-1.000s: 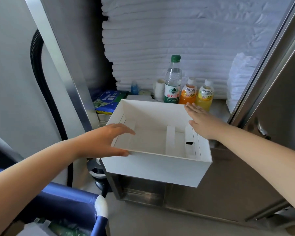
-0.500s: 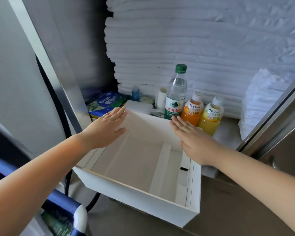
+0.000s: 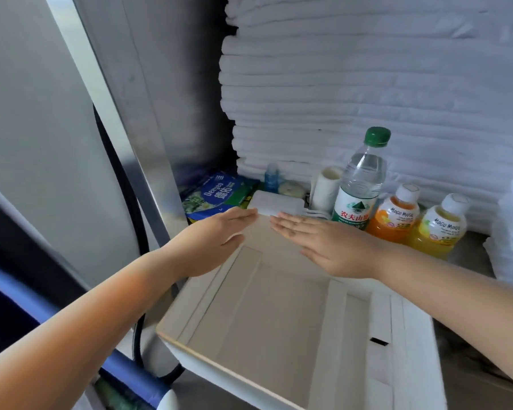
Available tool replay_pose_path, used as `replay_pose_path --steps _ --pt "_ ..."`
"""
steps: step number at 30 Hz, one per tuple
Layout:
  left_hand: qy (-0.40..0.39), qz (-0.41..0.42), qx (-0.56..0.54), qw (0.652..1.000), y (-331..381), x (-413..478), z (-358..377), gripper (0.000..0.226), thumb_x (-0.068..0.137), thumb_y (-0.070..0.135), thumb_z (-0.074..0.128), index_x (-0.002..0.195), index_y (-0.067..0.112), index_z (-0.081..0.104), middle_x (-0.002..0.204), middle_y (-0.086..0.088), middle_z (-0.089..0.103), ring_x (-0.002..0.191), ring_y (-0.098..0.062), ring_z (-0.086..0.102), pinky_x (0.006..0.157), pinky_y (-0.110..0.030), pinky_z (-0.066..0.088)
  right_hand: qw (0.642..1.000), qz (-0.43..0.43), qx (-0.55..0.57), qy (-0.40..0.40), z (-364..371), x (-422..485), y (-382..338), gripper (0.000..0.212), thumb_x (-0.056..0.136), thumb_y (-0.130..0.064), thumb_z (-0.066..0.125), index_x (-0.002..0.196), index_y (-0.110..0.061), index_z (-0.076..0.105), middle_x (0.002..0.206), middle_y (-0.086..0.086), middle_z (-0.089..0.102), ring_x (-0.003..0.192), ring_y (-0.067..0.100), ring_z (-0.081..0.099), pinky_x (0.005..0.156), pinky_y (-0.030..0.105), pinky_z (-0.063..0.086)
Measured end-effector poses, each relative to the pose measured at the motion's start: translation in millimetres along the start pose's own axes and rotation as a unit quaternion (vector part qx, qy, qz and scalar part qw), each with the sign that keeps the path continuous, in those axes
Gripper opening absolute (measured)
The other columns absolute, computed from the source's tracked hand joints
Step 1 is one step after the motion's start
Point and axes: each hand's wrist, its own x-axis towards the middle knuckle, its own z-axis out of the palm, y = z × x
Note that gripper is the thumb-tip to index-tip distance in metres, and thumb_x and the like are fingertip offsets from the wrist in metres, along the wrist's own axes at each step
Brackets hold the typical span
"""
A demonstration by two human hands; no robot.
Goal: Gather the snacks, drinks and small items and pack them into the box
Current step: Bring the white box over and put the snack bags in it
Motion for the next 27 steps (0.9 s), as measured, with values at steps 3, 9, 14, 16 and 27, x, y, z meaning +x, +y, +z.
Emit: replay_pose_path --steps 3,9,14,16,27 --pt "0.037 0.028 -0.06 0.997 -8.8 0.2 7.5 0.043 0.098 0.019 0.04 0.14 0.03 0.04 0.144 0.024 0.032 0.128 0.007 0.032 0.103 -0.01 0.025 0.996 0.019 0.062 0.056 3.8 10.3 1.4 0.054 0.1 -0.009 0.038 0.149 -0.022 0.022 0.155 -0.013 0.017 0.14 -0.007 0.011 0.113 0.011 0.008" --pt "0.152 0.016 -0.089 0.984 -29.2 13.3 7.6 0.034 0.097 0.011 0.044 0.124 0.024 0.059 0.13 0.014 0.052 0.121 0.003 0.042 0.098 -0.002 0.024 0.982 0.061 0.116 0.135 7.6 7.2 2.3 0.046 0.097 -0.008 0.047 0.139 -0.025 0.046 0.141 -0.017 0.044 0.129 -0.01 0.035 0.106 0.008 0.023" --pt "0.094 -0.047 0.08 0.991 -53.5 23.1 11.3 0.046 0.097 0.019 0.045 0.142 0.024 0.036 0.145 0.006 0.039 0.133 -0.015 0.034 0.103 -0.027 0.034 0.981 0.05 0.105 0.154 7.2 9.7 1.0 0.038 0.095 -0.008 0.052 0.13 -0.022 0.056 0.135 -0.015 0.05 0.124 -0.003 0.044 0.106 0.018 0.033" --pt "0.04 -0.098 0.121 0.987 -61.1 25.7 17.0 0.057 0.097 0.028 0.044 0.148 0.024 0.02 0.153 0.005 0.024 0.139 -0.016 0.024 0.107 -0.031 0.032 0.982 0.045 0.101 0.15 6.8 10.7 2.6 0.037 0.095 -0.009 0.052 0.129 -0.022 0.056 0.135 -0.014 0.05 0.124 -0.002 0.044 0.105 0.02 0.035" --pt "-0.044 -0.077 0.24 0.967 -87.1 36.3 35.7 0.063 0.099 0.042 0.034 0.15 0.018 0.008 0.158 -0.002 0.009 0.144 -0.019 0.008 0.112 -0.033 0.022 0.982 0.055 0.111 0.141 4.9 11.0 3.7 0.036 0.094 -0.014 0.054 0.128 -0.026 0.056 0.135 -0.02 0.049 0.124 -0.006 0.043 0.104 0.014 0.032"
